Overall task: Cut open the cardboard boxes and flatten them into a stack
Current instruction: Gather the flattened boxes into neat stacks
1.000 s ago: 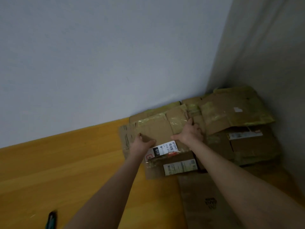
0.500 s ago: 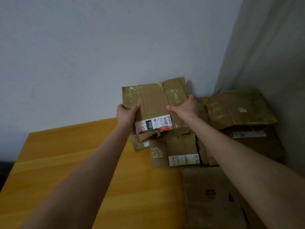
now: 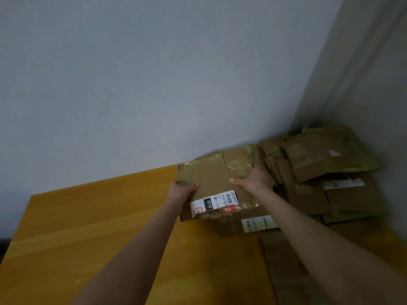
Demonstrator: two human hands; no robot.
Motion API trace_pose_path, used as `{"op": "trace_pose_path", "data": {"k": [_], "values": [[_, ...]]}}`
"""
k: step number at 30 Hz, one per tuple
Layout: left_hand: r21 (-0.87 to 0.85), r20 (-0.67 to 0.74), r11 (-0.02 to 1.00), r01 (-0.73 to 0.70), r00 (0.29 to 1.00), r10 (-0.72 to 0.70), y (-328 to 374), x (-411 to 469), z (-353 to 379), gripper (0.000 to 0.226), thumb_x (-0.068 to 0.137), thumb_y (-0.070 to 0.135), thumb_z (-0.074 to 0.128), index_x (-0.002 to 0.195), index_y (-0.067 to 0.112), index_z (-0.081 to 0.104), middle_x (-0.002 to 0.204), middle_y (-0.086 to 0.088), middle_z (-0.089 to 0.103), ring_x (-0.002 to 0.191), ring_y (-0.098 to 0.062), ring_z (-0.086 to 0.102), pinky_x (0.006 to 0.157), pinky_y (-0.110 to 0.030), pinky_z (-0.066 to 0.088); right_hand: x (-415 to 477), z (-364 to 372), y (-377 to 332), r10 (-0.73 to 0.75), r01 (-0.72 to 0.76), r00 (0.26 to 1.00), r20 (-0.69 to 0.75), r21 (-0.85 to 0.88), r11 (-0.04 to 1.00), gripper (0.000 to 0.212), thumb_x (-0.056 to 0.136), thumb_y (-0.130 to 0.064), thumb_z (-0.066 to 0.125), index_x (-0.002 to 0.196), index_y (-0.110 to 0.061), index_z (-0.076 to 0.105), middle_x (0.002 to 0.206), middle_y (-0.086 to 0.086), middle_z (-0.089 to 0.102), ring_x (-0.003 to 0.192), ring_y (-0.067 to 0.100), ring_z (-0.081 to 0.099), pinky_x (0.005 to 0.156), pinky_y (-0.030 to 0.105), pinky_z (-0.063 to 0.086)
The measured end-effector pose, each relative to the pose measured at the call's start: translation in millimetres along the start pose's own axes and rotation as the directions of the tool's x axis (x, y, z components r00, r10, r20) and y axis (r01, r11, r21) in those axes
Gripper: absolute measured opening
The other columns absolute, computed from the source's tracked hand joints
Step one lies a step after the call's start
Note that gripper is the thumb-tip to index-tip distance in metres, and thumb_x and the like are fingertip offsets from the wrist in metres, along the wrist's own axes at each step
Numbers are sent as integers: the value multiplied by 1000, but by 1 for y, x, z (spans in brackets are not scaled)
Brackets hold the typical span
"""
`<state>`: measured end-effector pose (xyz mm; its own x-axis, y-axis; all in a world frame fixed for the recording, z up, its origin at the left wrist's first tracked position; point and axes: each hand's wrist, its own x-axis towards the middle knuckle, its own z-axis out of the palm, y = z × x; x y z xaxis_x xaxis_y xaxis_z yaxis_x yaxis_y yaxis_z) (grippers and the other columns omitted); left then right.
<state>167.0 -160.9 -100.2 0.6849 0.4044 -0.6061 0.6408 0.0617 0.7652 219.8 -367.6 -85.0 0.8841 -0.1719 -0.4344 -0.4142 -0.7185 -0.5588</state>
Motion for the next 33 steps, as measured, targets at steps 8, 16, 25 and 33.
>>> {"op": "trace_pose_path", "data": {"k": [8,16,25,33], "values": [[187,113,979,-80,992,60,3,63,59,78,71,34,84,135,8,46,133,-10,57,117,-30,57,100,-47,48,71,-10,23,14,-14,1000,12,30,999,101,65,-49,83,145,-14,32,144,13,41,129,32,43,105,44,40],[153,-34,988,11,999,-6,-18,76,75,77,65,43,86,125,10,51,117,-7,63,105,-28,63,89,-44,54,99,0,31,53,-48,995,81,-69,996,118,56,-64,81,147,-16,23,148,11,39,133,34,40,105,47,40],[66,-122,997,42,992,-33,-23,55,7,48,73,34,83,107,7,61,98,-11,69,80,-26,68,61,-31,53,66,37,26,-39,76,970,242,-148,986,122,51,-77,73,150,-28,21,151,6,36,140,37,28,110,52,31],[-33,-291,994,101,951,-106,-49,28,-105,43,80,27,78,109,3,57,86,-12,65,66,-24,64,48,-31,49,7,99,3,-247,278,886,391,-23,960,95,71,-69,64,149,-30,25,150,2,39,139,31,32,109,53,35]]}}
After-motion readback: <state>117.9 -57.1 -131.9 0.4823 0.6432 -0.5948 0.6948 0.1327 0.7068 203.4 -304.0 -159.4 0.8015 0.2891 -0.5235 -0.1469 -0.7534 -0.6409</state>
